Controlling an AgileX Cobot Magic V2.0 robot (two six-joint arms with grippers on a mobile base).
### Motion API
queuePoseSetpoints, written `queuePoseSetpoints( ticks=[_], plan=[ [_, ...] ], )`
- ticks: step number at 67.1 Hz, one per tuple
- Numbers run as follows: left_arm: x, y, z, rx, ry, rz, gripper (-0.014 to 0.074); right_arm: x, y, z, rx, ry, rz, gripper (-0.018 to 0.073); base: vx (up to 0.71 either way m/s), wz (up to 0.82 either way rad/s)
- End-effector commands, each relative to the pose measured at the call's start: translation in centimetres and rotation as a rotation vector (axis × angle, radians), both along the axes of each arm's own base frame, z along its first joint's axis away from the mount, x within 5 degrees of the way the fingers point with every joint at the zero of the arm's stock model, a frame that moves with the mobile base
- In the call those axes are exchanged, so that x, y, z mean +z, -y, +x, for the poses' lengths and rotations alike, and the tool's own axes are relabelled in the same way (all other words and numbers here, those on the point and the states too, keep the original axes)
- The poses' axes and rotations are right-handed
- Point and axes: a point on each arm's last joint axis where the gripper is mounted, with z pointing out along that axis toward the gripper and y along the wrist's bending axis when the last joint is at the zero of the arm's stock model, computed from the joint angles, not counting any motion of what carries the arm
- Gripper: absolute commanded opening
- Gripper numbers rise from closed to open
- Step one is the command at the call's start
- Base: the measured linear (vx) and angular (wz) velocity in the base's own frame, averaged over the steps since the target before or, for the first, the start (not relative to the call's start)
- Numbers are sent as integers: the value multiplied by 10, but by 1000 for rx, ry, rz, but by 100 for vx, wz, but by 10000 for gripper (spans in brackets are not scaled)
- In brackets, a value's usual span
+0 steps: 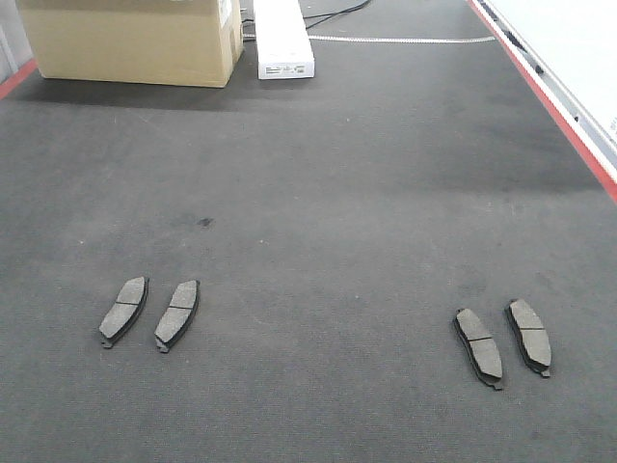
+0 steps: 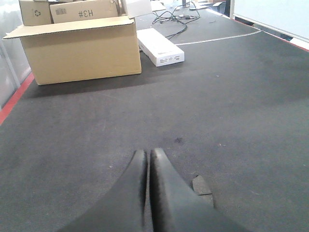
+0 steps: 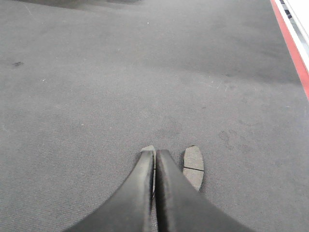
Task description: Move and align brake pads A on conveyor
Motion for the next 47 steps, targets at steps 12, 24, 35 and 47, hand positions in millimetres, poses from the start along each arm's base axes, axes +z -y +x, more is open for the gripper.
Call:
queuePoseSetpoints(
  ticks=[12,24,35,47],
  plan=[
    [11,3,0,-32,57,-52,-6,15,1,2,-6,99,-3,-11,0,0],
    [8,3,0,-9,20,-86,-6,15,1,2,-6,99,-3,-11,0,0],
    [-4,2,4,32,15,-122,-6,15,1,2,-6,99,-3,-11,0,0],
    [-24,3,9,36,96,-137,-6,15,1,2,-6,99,-3,-11,0,0]
  ],
)
